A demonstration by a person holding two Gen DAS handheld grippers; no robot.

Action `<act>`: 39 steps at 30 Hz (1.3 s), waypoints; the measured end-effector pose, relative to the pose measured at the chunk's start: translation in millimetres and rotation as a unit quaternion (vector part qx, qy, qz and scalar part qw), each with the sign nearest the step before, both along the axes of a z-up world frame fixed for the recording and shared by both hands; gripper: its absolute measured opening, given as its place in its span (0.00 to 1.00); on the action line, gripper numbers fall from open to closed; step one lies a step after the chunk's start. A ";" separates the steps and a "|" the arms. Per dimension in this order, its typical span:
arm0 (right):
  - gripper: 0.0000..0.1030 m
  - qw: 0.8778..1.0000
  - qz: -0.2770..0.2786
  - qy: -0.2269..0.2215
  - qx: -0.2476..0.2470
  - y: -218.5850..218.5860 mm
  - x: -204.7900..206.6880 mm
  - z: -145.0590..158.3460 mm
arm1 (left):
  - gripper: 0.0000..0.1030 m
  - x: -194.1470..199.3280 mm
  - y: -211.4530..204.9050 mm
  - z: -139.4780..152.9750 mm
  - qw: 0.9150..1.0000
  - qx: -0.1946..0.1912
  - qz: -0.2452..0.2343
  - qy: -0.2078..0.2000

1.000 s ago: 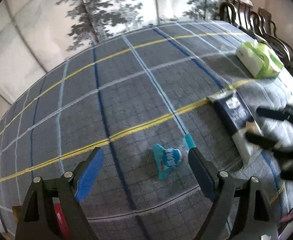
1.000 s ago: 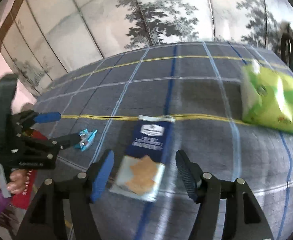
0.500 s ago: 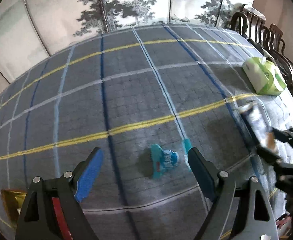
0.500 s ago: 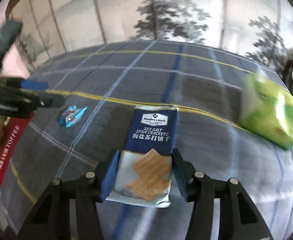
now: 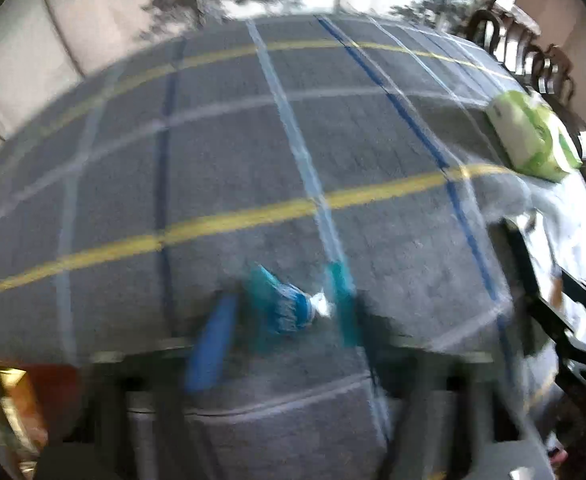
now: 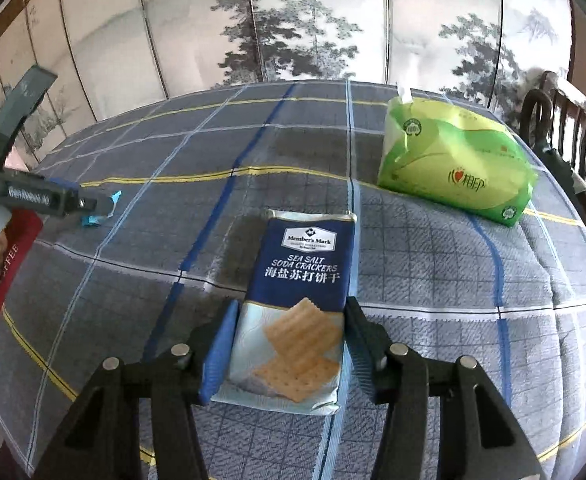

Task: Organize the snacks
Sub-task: 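Grasp the teal-wrapped candy with the left gripper while the right gripper holds the cracker pack, then carry the teal candy into the gold tin and open the left gripper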

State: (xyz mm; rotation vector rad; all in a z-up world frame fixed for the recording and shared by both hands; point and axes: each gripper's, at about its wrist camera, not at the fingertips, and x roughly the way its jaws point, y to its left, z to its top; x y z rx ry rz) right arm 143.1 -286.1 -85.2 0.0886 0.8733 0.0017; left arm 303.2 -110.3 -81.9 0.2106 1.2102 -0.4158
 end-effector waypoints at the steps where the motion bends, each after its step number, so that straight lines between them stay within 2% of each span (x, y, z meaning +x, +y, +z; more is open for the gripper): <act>1: 0.52 1.000 -0.001 0.000 -0.001 0.9 0.6 -0.1 | 0.32 -2.4 0.3 1.4 1.000 -0.003 0.003 -0.013; 6: 0.53 1.000 -0.001 0.002 -0.007 2.7 5.4 -0.8 | 0.29 -15.8 3.9 4.3 0.999 -0.013 0.019 -0.024; 8: 0.53 1.000 -0.002 0.002 -0.007 3.0 5.7 -0.9 | 0.29 -30.6 11.3 12.4 0.999 -0.033 0.027 -0.024; 13: 0.53 1.000 -0.003 0.004 -0.018 6.8 7.9 -1.3 | 0.30 -72.3 26.1 33.0 0.998 -0.038 0.042 -0.041; 24: 0.54 0.999 -0.004 0.009 -0.040 15.0 10.8 -4.4 | 0.31 -151.4 62.6 74.1 0.991 -0.001 0.076 -0.109; 32: 0.54 0.999 -0.005 0.010 -0.045 17.3 10.8 -5.0 | 0.31 -177.3 100.3 88.6 0.985 0.006 0.104 -0.137; 39: 0.54 0.999 -0.005 0.010 -0.045 17.3 10.6 -4.7 | 0.31 -186.1 130.0 88.1 0.979 0.025 0.128 -0.154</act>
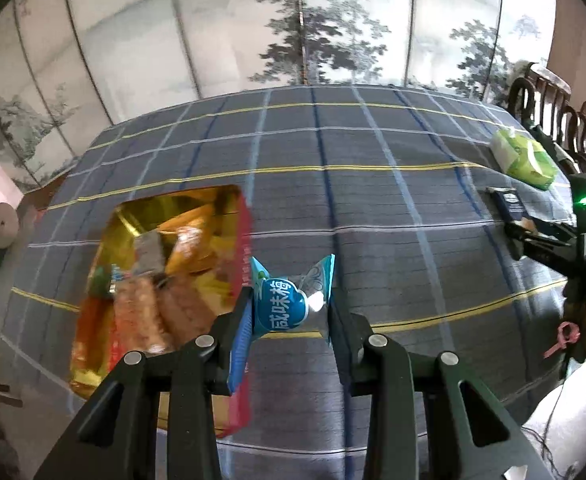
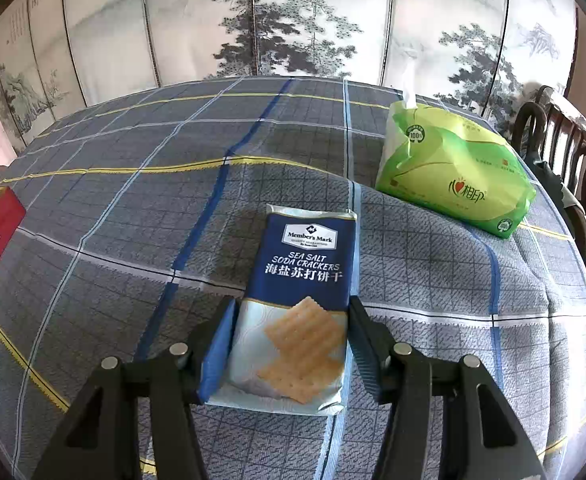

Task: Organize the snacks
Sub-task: 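Carry the teal candy into the gold tin and open the left gripper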

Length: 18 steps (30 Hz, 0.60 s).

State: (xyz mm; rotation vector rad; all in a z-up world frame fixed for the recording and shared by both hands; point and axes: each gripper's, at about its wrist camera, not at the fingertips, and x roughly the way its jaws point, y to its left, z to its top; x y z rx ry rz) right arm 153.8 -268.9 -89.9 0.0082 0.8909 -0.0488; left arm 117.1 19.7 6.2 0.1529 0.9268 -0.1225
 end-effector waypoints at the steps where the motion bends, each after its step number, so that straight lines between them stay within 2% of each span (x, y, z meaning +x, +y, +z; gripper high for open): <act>1: 0.54 1.000 0.000 0.000 0.000 0.0 0.0 0.0 | 0.31 -0.3 3.7 -0.1 1.000 0.001 0.003 -0.001; 14: 0.54 1.000 0.000 0.000 -0.002 0.3 -0.1 -0.1 | 0.32 13.5 60.9 -19.4 0.999 -0.001 0.051 0.011; 18: 0.54 1.000 0.000 0.000 -0.002 0.4 -0.1 -0.1 | 0.32 21.4 79.1 -27.6 0.998 -0.028 0.059 0.026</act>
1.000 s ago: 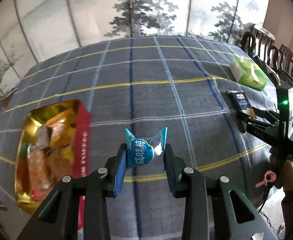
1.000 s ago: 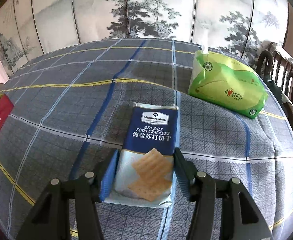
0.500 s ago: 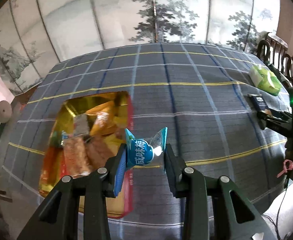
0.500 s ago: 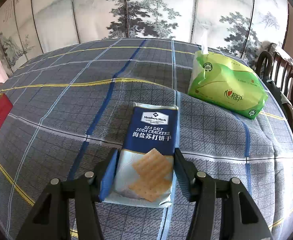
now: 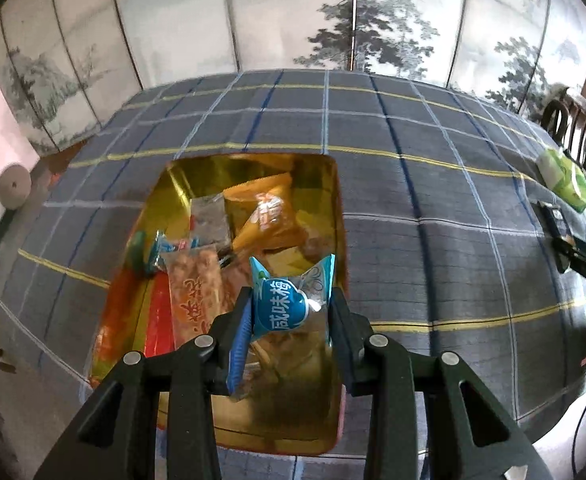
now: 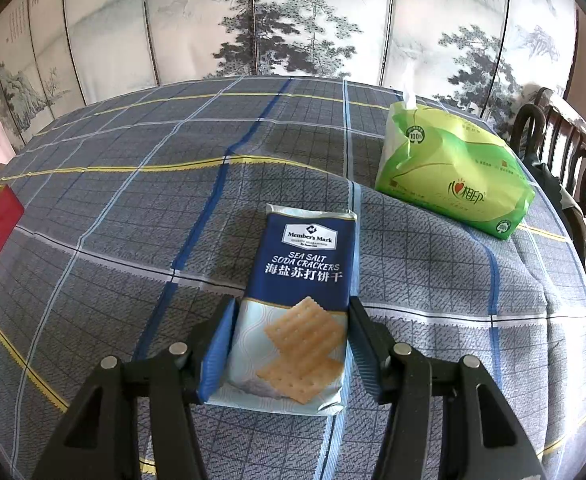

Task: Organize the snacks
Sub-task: 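Carry the teal candy into the gold tin and open the left gripper, then carry the cracker pack over the gold tin with the right gripper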

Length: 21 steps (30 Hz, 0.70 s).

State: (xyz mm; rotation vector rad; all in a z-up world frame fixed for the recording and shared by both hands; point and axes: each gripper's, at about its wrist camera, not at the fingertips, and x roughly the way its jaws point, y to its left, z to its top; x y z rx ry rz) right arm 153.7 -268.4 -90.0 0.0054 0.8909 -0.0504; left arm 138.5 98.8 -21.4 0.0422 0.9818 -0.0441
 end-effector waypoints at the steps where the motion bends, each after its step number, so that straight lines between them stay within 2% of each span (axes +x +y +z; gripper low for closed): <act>1: 0.54 1.000 0.000 0.000 0.000 0.0 0.0 0.0 | 0.32 2.5 4.7 -2.5 1.000 -0.008 0.001 0.006; 5: 0.54 1.000 0.000 0.000 0.000 0.0 0.1 0.0 | 0.32 11.7 21.4 -10.0 0.999 -0.030 0.009 0.023; 12: 0.54 1.000 0.000 0.000 0.000 -0.3 0.2 0.1 | 0.38 18.3 30.4 -17.0 0.999 -0.028 0.006 0.030; 15: 0.54 1.000 0.000 0.000 -0.001 -0.1 0.2 0.1 | 0.37 16.3 27.7 -15.6 0.999 -0.028 -0.003 0.026; 16: 0.54 1.000 0.000 0.000 -0.002 -0.3 0.3 0.1 | 0.38 15.1 26.1 -14.9 0.999 -0.030 -0.008 0.028; 18: 0.54 1.000 0.000 0.000 0.000 -0.2 0.3 0.1 | 0.50 14.4 25.2 -13.2 0.999 -0.025 -0.008 0.030; 21: 0.53 1.000 0.000 0.000 0.001 0.0 0.2 0.1 | 0.55 7.8 28.8 -5.4 1.000 -0.015 0.006 0.019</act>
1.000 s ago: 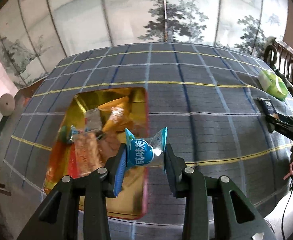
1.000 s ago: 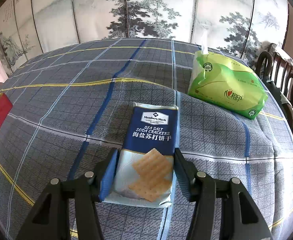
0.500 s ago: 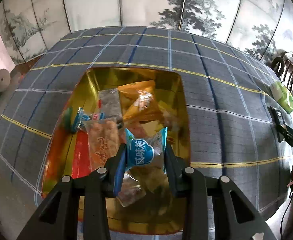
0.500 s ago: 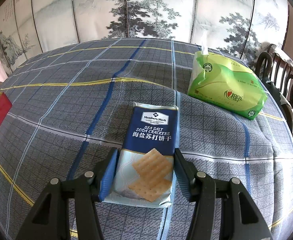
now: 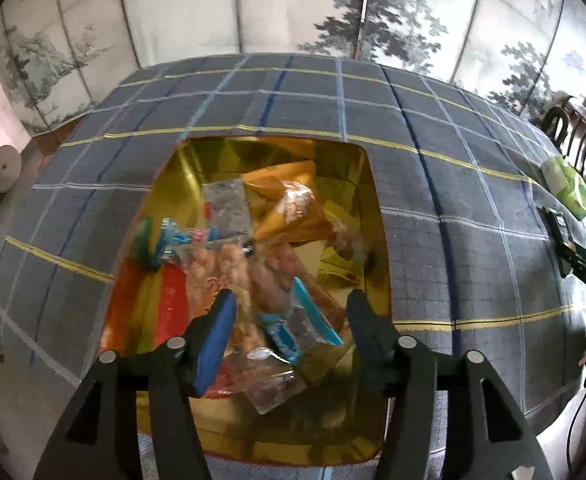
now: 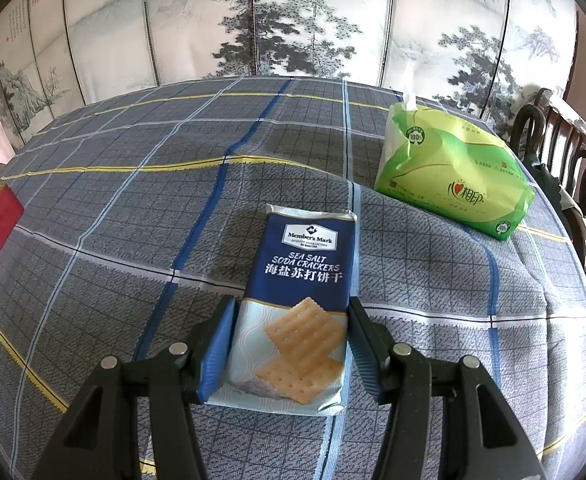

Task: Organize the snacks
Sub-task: 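Carry the cracker pack over the gold tin with the right gripper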

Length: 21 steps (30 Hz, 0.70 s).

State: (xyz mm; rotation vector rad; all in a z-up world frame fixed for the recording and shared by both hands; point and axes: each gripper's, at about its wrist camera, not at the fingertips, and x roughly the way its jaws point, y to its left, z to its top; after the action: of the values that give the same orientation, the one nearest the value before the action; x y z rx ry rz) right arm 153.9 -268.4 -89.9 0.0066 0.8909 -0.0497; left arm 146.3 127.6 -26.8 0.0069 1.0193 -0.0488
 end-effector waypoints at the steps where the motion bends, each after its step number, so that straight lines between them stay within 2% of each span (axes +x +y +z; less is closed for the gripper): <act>1: 0.53 1.000 0.001 0.000 0.002 0.0 -0.6 0.0 | 0.57 -3.1 2.0 3.4 1.000 0.003 0.005 -0.004; 3: 0.53 1.000 0.003 0.001 0.006 -1.2 -2.2 1.2 | 0.68 -13.6 8.4 10.4 1.000 0.010 0.019 -0.015; 7: 0.52 0.999 -0.002 0.005 0.047 -8.8 -9.7 6.1 | 0.70 -38.4 17.4 20.8 0.999 0.026 0.034 -0.034; 9: 0.51 0.998 -0.005 0.002 0.067 -11.7 -15.1 9.1 | 0.77 -46.6 19.0 22.6 0.998 0.040 0.041 -0.036; 15: 0.51 0.996 -0.005 -0.003 0.083 -5.1 -26.7 15.9 | 0.77 -63.4 17.9 28.5 0.996 0.058 0.041 -0.055; 21: 0.51 0.993 0.011 -0.017 0.112 17.7 -35.1 33.6 | 0.78 -68.2 14.6 28.3 0.996 0.061 0.039 -0.054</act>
State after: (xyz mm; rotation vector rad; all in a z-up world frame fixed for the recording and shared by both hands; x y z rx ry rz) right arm 118.8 -250.7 -56.3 0.2071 0.8589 0.0706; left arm 78.2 142.2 1.5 0.0803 0.9131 0.0849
